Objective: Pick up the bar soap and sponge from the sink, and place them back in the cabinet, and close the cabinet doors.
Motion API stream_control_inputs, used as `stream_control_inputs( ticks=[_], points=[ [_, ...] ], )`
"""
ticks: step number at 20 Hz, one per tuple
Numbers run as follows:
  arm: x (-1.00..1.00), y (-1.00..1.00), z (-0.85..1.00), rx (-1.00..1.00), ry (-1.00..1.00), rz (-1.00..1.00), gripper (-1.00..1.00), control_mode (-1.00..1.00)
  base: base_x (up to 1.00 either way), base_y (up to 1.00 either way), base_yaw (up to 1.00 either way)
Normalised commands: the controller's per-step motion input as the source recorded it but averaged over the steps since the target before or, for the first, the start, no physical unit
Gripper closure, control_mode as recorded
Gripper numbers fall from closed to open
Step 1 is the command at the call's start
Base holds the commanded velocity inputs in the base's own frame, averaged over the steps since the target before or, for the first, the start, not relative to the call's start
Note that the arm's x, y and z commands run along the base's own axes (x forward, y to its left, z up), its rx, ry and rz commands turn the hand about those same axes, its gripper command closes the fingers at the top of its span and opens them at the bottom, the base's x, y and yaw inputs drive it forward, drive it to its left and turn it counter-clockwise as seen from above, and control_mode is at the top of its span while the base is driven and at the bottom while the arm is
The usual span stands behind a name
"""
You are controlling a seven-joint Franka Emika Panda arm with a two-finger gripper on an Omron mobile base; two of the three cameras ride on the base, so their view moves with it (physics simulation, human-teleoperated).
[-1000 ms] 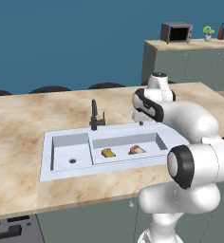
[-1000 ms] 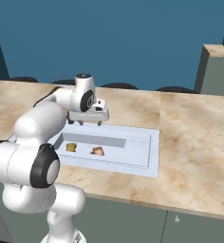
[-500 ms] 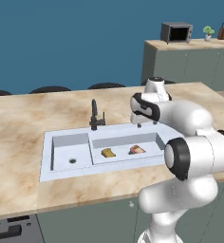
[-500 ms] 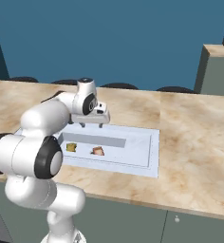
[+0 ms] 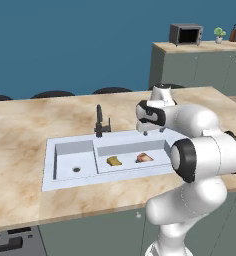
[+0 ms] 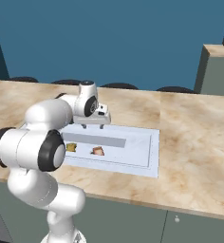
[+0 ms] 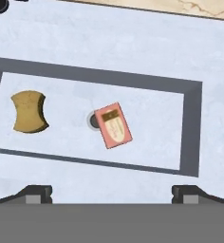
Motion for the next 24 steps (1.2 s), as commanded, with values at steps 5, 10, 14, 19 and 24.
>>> stream_control_inputs(
  ticks=[5, 10, 14, 19, 24],
  points=[
    [0.1, 0.0, -0.08, 0.0, 0.0, 0.0, -1.0, -1.0, 0.0, 0.0, 0.0],
    [0.12, 0.0, -0.13, 0.0, 0.0, 0.0, -1.0, -1.0, 0.0, 0.0, 0.0],
    [0.13, 0.0, -0.12, 0.0, 0.0, 0.0, -1.0, -1.0, 0.0, 0.0, 0.0],
    [0.06, 0.0, -0.2, 0.0, 0.0, 0.0, -1.0, -1.0, 0.0, 0.0, 0.0],
    [0.07, 0.0, -0.15, 0.0, 0.0, 0.0, -1.0, -1.0, 0.0, 0.0, 0.0]
  ],
)
